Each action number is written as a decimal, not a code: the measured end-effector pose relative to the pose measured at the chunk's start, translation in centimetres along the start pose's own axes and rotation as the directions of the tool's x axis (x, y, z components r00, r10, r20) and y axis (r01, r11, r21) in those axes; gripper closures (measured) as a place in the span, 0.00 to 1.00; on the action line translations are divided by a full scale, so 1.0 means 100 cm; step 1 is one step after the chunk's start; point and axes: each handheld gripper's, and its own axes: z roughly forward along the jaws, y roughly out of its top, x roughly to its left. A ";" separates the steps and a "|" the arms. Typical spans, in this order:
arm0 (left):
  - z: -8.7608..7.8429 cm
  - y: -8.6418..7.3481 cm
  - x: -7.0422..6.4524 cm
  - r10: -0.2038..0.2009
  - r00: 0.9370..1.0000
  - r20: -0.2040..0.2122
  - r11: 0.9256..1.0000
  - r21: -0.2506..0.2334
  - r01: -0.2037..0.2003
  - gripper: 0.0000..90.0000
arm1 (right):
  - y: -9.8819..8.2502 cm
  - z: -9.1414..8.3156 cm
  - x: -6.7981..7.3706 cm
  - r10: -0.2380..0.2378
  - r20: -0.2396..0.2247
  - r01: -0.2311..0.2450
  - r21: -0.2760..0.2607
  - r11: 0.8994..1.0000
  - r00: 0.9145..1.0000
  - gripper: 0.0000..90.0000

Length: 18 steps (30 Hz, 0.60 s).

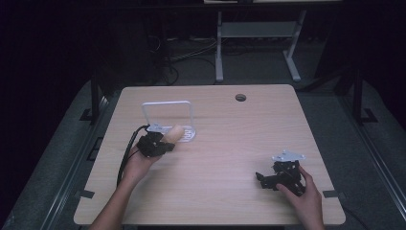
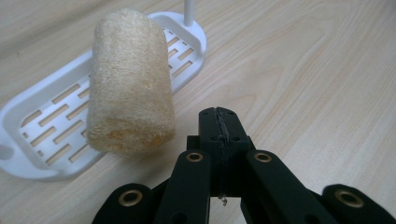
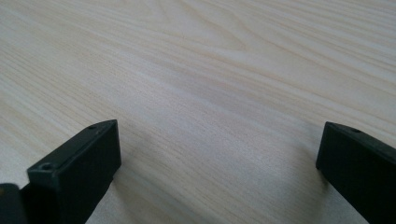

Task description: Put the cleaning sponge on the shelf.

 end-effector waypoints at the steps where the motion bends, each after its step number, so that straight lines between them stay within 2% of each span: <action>1: 0.003 -0.001 0.000 0.000 1.000 0.000 1.000 0.005 0.000 1.00 | 0.000 0.000 0.000 0.000 0.000 0.000 0.000 1.000 1.000 0.00; 9: 0.020 -0.006 0.006 -0.006 1.000 -0.009 1.000 0.026 0.007 1.00 | 0.000 0.000 0.000 -0.001 0.000 0.001 0.000 1.000 1.000 0.00; 16: 0.022 -0.008 0.012 -0.029 0.999 -0.034 0.999 0.021 0.029 1.00 | 0.000 0.000 0.000 -0.001 0.000 0.001 0.000 1.000 1.000 0.00; 18: 0.021 -0.008 0.014 -0.023 0.998 -0.053 0.999 0.021 0.025 1.00 | 0.000 0.000 0.000 0.000 0.000 0.000 0.000 1.000 1.000 0.00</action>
